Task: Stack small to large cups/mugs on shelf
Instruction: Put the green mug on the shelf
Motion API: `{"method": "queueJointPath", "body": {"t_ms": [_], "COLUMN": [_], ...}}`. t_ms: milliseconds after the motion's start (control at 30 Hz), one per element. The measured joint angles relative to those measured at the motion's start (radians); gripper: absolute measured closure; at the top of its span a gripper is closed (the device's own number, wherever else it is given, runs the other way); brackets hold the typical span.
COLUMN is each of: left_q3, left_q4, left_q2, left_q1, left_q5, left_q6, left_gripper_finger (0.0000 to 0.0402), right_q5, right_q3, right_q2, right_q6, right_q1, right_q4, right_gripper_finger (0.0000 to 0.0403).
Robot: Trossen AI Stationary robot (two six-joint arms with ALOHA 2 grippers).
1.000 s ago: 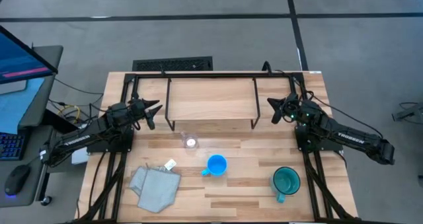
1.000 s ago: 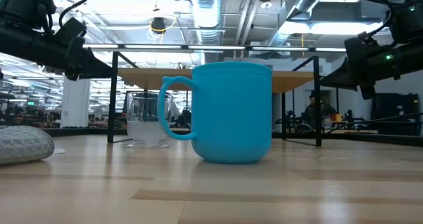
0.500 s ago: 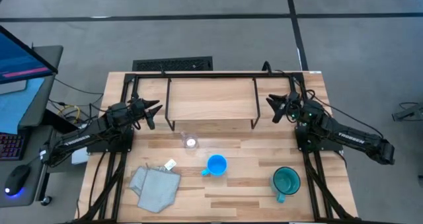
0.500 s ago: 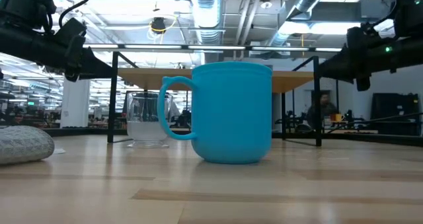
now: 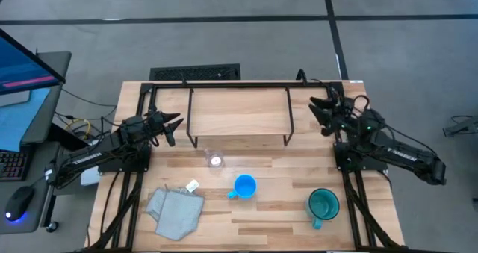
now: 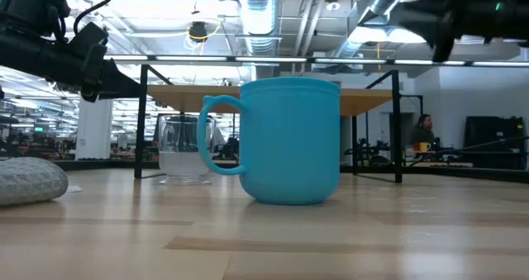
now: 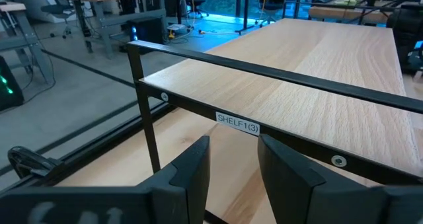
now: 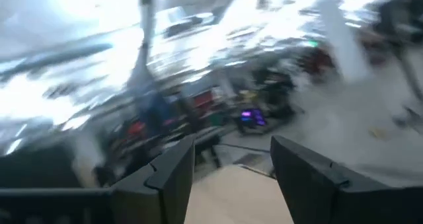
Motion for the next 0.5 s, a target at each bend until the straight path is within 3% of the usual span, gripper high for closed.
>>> {"method": "queueJointPath", "body": {"t_ms": [67, 267, 500], "left_q3": [0.0, 0.0, 0.0], "left_q4": [0.0, 0.0, 0.0], "left_q2": [0.0, 0.0, 0.0], "left_q1": [0.0, 0.0, 0.0], "left_q5": [0.0, 0.0, 0.0], "left_q6": [0.0, 0.0, 0.0], "left_gripper_finger": [0.0283, 0.0283, 0.0283], "right_q5": [-0.049, -0.051, -0.05], "right_q3": [0.083, 0.376, 0.615], "right_q2": [0.002, 0.08, 0.208], "right_q6": [-0.083, -0.185, -0.217], "right_q1": [0.023, 0.096, 0.175], "right_q4": [-0.129, -0.607, -0.934], "right_gripper_finger": [0.0186, 0.0196, 0.0207]}}
